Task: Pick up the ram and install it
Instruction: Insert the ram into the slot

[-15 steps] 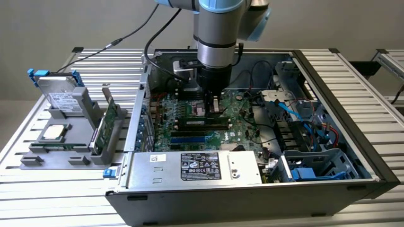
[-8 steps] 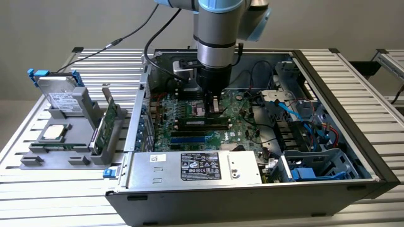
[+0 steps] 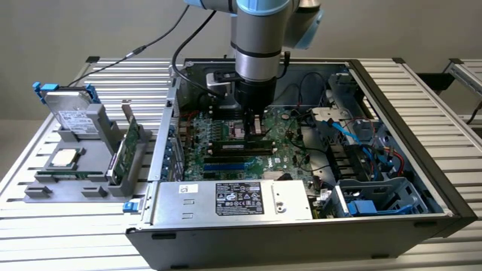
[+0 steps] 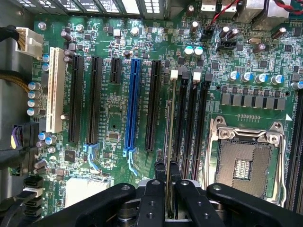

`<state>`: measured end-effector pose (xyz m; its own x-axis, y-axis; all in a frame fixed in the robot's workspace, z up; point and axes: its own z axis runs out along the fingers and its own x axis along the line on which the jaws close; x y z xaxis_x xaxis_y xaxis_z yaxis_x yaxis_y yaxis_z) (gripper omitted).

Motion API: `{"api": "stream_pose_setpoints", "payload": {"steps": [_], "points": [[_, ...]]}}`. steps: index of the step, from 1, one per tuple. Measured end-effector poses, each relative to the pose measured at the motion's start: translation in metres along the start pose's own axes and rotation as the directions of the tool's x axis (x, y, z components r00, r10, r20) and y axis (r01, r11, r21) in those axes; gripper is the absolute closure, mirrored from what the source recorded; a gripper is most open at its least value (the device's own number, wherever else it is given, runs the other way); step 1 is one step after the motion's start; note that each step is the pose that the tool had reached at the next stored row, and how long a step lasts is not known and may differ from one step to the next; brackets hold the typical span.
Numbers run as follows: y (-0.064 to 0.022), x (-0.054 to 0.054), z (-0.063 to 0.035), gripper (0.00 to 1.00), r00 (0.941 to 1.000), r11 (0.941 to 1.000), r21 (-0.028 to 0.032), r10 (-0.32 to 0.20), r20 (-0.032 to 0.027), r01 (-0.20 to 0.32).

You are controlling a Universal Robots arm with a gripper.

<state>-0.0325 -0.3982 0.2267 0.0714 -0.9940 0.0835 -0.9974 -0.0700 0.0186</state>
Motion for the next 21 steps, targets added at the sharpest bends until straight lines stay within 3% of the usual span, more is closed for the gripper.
{"api": "stream_pose_setpoints", "payload": {"steps": [21], "points": [[-0.0001, -0.0013, 0.0027, 0.87, 0.9999, 0.9999, -0.0001, 0.014, -0.0005, -0.014]]}}
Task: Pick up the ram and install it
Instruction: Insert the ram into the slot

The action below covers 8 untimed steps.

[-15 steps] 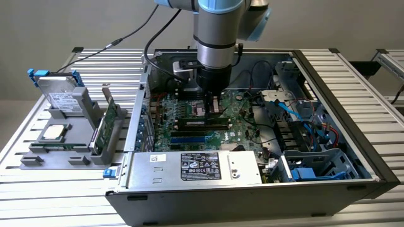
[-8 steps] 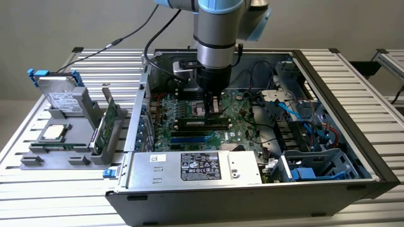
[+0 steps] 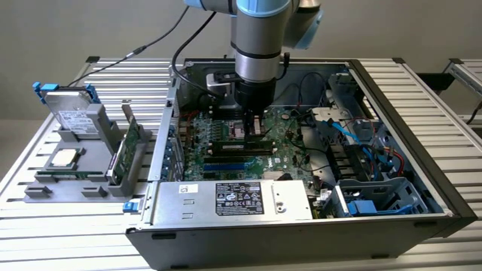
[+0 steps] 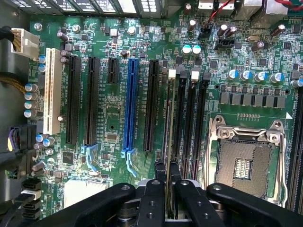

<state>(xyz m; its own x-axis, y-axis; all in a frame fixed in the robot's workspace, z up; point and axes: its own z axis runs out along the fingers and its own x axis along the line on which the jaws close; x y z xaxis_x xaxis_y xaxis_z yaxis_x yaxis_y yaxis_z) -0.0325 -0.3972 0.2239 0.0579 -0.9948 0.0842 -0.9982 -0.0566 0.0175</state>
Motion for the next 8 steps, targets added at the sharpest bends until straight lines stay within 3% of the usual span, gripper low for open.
{"api": "stream_pose_setpoints", "payload": {"steps": [8], "points": [[0.0, -0.0001, 0.0018, 0.87, 1.0, 1.0, -0.0001, 0.001, -0.0004, -0.001]]}}
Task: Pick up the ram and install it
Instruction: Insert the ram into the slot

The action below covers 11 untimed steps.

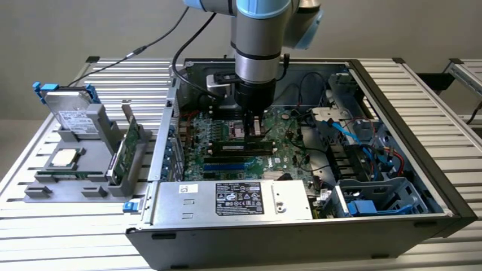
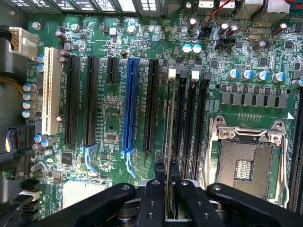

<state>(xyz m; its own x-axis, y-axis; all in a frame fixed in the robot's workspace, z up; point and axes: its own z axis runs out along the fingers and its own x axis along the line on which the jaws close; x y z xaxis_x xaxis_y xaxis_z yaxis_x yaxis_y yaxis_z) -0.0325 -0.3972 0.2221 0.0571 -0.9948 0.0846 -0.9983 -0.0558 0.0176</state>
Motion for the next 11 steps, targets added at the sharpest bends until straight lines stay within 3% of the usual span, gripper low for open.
{"api": "stream_pose_setpoints", "payload": {"steps": [11], "points": [[0.0, -0.0001, 0.0011, 0.87, 1.0, 1.0, -0.0006, 0.007, 0.0001, -0.007]]}}
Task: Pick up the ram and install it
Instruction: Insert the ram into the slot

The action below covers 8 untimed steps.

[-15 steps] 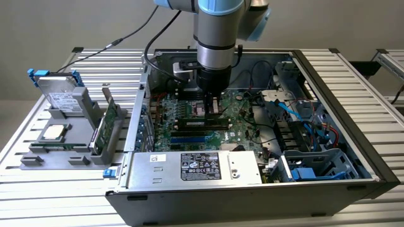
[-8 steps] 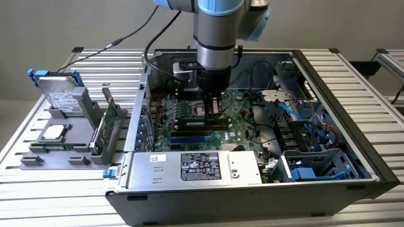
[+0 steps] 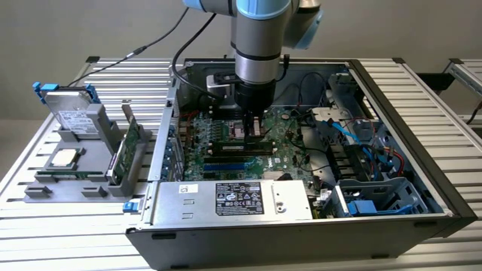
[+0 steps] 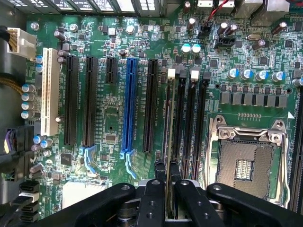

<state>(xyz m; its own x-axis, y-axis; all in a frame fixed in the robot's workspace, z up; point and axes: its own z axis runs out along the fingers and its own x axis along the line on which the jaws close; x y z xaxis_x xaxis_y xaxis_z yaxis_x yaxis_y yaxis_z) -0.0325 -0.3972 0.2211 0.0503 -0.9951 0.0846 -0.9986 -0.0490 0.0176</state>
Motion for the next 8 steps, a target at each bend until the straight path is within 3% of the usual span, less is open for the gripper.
{"api": "stream_pose_setpoints", "payload": {"steps": [8], "points": [[0.0, -0.0001, 0.0008, 0.87, 1.0, 1.0, -0.0006, 0.007, 0.0002, -0.007]]}}
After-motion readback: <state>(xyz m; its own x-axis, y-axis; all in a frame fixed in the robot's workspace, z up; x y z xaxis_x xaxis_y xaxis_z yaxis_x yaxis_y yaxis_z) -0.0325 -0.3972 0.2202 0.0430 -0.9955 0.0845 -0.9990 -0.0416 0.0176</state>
